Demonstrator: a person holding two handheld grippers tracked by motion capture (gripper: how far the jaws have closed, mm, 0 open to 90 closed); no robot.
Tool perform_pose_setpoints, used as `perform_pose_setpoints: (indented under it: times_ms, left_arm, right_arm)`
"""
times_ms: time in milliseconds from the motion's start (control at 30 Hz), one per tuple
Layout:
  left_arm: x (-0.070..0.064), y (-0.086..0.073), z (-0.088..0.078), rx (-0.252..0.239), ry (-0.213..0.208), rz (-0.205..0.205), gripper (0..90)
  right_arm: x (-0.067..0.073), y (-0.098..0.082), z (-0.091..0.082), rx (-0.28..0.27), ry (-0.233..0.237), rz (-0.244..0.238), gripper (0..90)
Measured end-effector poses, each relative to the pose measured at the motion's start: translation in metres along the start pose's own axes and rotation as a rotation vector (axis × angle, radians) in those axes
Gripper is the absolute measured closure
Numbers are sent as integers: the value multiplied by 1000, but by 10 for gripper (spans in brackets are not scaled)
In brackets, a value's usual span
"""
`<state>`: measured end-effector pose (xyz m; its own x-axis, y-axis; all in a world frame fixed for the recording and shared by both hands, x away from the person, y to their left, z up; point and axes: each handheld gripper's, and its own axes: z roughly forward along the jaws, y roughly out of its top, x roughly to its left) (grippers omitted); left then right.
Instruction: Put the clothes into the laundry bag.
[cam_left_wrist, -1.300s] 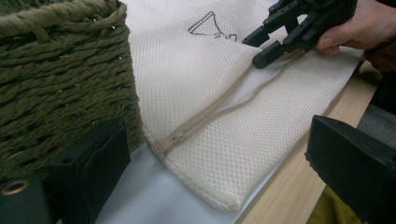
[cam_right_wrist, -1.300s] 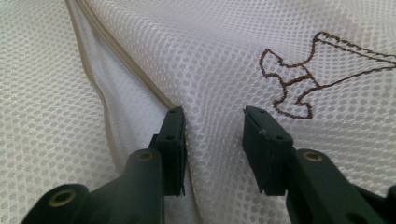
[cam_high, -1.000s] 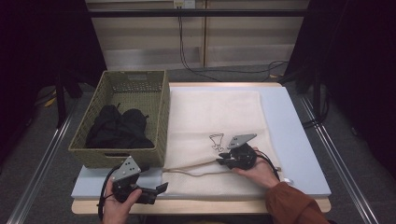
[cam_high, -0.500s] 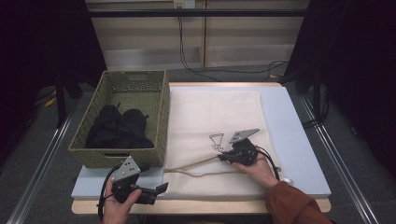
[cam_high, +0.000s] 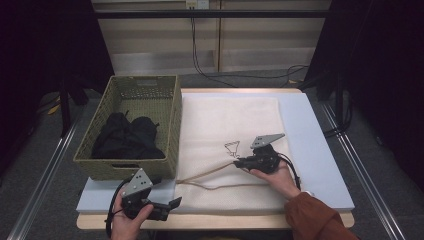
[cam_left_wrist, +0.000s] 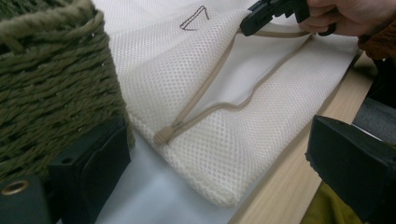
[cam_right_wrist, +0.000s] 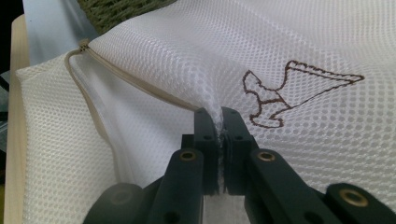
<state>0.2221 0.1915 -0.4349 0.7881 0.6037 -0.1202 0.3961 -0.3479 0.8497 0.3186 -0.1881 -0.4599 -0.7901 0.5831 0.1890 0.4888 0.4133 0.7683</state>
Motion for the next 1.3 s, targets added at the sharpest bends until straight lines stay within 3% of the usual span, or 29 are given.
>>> perform_pose_setpoints:
  times_ms: [233, 300, 400, 867, 1300]
  left_arm:
    - [1, -1, -2, -8, 10, -27, 58]
    - [2, -2, -3, -11, -12, -44, 58]
    - [1, -1, -4, -3, 18, -19, 58]
    - [-1, -1, -1, 6, 5, -13, 58]
    - [-1, -1, -3, -5, 13, -1, 53]
  right_arm:
    - [-3, 9, -7, -47, 15, -4, 861]
    - [-6, 12, -9, -64, 13, -3, 868]
    - [-8, 17, -12, -78, 17, -2, 871]
    - [-15, 37, -17, -132, 25, -22, 870]
    - [-16, 48, -28, -231, 30, -12, 871]
